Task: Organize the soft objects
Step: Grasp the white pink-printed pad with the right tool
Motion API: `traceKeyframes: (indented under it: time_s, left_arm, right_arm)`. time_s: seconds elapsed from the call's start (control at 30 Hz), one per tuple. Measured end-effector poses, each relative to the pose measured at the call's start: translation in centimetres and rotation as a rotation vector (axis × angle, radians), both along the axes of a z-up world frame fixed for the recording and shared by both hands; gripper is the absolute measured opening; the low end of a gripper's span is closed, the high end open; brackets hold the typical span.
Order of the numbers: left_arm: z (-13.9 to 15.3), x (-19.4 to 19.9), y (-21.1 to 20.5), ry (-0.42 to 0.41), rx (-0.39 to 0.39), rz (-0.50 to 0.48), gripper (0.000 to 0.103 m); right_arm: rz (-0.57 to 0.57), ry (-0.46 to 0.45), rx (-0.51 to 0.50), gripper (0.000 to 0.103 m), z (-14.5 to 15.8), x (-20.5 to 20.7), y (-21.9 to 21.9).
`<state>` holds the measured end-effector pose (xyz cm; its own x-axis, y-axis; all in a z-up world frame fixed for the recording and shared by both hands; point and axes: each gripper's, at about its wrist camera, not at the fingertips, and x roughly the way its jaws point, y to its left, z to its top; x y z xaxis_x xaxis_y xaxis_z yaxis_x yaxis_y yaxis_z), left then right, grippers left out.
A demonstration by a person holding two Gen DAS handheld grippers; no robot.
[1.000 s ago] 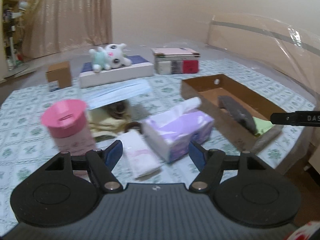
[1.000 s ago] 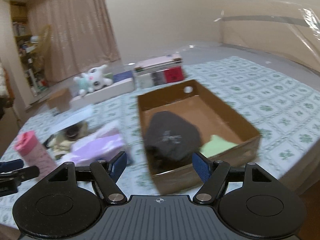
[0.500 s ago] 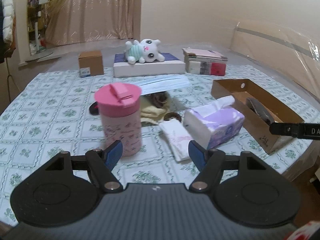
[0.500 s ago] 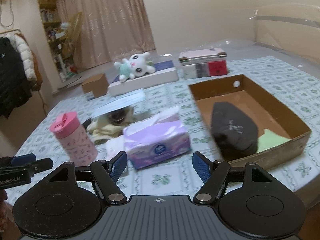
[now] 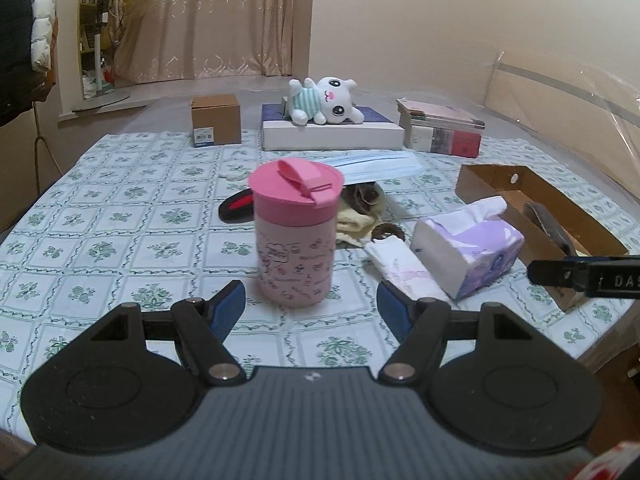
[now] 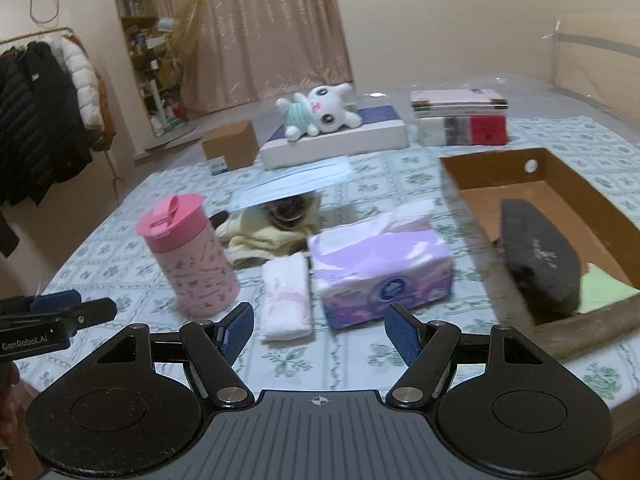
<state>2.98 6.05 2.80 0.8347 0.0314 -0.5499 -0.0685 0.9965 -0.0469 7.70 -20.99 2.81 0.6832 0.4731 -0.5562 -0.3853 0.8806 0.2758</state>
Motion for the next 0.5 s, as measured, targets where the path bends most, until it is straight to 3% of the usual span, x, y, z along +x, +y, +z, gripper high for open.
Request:
traceKeyframes:
  time_s: [0.5]
  left_arm:
    - [-2.6, 2.3, 3.9, 0.04, -0.025, 0.036, 0.069]
  right_arm:
    - [0.048, 0.037, -0.105, 0.072, -4.0, 3.9, 7.5]
